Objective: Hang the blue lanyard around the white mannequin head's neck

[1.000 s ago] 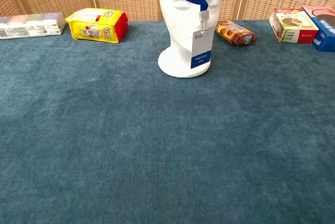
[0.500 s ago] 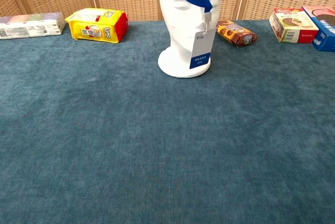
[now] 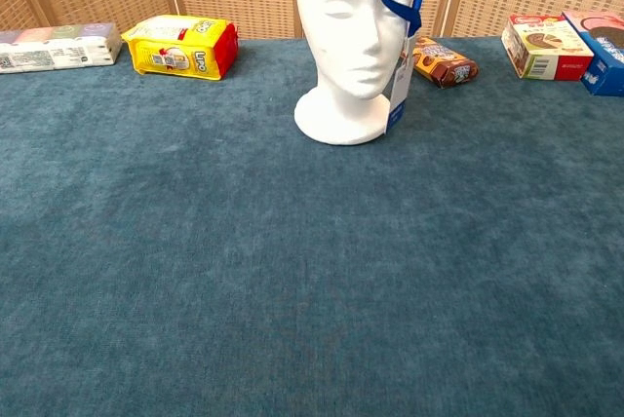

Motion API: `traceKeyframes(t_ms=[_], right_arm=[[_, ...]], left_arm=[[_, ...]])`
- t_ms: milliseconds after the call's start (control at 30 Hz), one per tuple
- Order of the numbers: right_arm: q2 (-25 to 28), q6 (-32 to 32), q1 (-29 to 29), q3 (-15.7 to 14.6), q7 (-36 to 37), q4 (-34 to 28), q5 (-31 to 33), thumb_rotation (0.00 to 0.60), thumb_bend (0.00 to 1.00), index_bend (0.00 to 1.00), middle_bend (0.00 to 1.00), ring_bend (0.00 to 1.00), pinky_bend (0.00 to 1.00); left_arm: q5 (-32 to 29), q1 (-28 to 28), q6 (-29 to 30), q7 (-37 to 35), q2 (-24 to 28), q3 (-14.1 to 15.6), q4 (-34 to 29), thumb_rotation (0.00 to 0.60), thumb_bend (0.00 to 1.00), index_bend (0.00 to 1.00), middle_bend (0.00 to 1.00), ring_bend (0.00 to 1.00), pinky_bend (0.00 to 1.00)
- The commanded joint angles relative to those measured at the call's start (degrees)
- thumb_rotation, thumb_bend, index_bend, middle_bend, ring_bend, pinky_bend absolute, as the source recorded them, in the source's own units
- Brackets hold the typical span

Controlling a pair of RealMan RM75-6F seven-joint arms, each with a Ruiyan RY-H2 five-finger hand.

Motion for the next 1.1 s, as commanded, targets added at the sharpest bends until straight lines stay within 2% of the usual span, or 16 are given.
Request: traceKeyframes(t_ms=[33,400,1100], right_arm=[[0.08,0.3,-0.39,-0.33,0.24,-0.08,-0.43,0.6,0.51,0.77,1.0,1.0,1.0],[0.32,1.21,-1.97,-1.16,0.57,-1.04,-0.88,0.6,0.51,0.77,1.0,1.0,1.0],[-1.11,0.01,-2.98,-1.98,0.55,2.11,-0.18,0.6,0.51,0.78,1.0,1.0,1.0]], left_arm=[[0.09,0.4,0.15,-0.62,-0.13,0.4,-0.05,0.6,0.44,0.59,1.0,1.0,1.0],[1.04,2.41,0.75,-1.97,-0.2,2.55,0.17,0.6,0.44,0.59,1.0,1.0,1.0],[0.98,4.91,-0.1,-3.95,-2.48,5.14,3.99,0.6,0.44,0.59,1.0,1.0,1.0]])
